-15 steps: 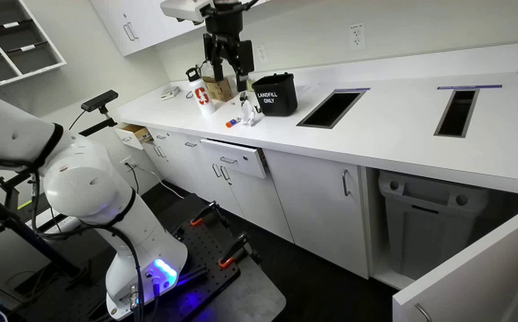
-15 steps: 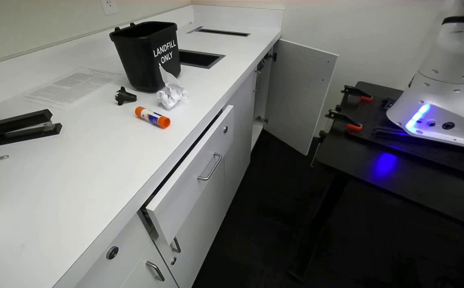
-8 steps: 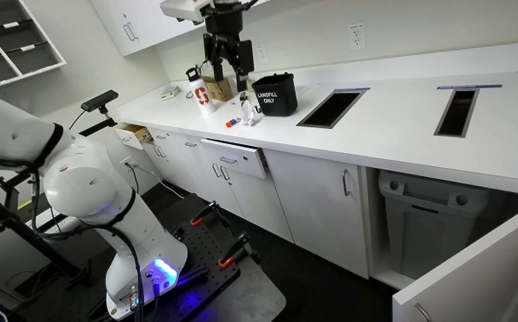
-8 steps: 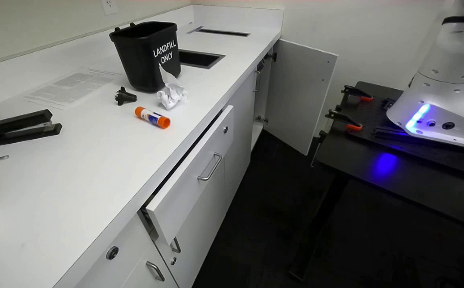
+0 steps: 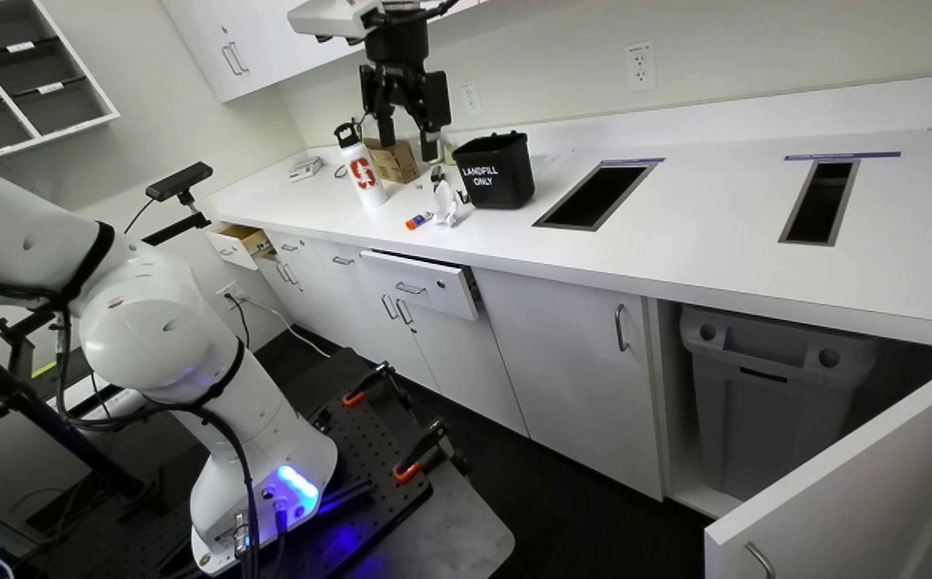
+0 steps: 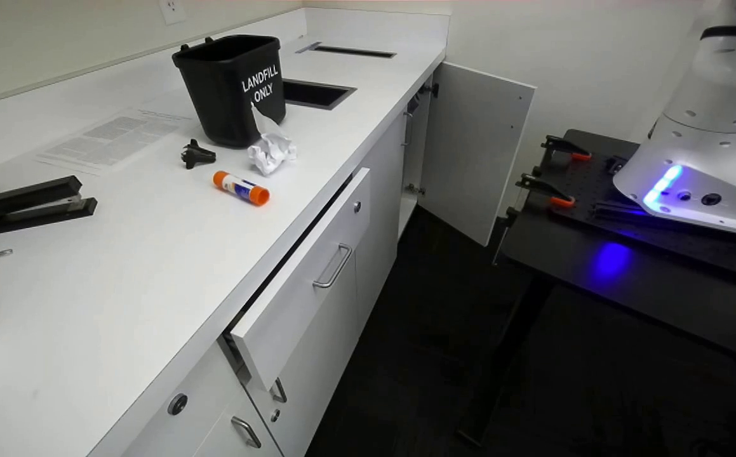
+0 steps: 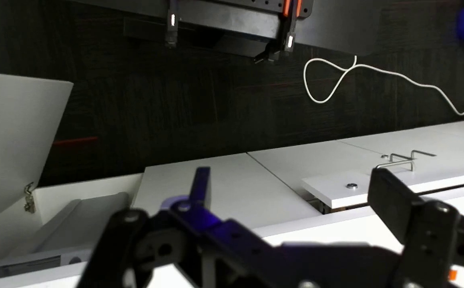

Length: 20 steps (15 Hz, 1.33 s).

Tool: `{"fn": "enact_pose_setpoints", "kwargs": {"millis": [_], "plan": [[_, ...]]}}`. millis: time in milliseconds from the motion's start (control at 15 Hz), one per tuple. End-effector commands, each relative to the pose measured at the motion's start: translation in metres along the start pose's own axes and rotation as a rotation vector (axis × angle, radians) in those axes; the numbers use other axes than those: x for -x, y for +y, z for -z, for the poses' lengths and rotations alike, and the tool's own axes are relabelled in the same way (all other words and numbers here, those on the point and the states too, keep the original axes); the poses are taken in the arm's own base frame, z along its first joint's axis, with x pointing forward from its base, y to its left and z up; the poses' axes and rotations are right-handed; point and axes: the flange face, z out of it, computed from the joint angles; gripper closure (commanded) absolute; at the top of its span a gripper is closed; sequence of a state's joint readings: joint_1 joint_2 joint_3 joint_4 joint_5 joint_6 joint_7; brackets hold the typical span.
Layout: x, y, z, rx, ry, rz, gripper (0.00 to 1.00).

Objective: Open the right drawer

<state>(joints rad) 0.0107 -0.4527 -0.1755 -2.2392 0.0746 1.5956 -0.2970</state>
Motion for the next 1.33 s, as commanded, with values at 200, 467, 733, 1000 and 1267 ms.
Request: {"fn": "enact_pose_setpoints", "kwargs": {"millis": [200, 467, 733, 1000, 1267], "plan": [[-0.059, -0.157, -0.056, 0.132, -0.053, 0.361, 0.00], [-0.054, -0.251, -0.099, 0.212, -0.032, 0.593, 0.00], [-0.046, -0.286, -0.116, 0.223, -0.051, 0.654, 0.00], [-0.043, -0.290, -0.120, 0.224, -0.058, 0.662, 0.00], [-0.045, -0.286, -0.119, 0.221, -0.057, 0.654, 0.00]]}}
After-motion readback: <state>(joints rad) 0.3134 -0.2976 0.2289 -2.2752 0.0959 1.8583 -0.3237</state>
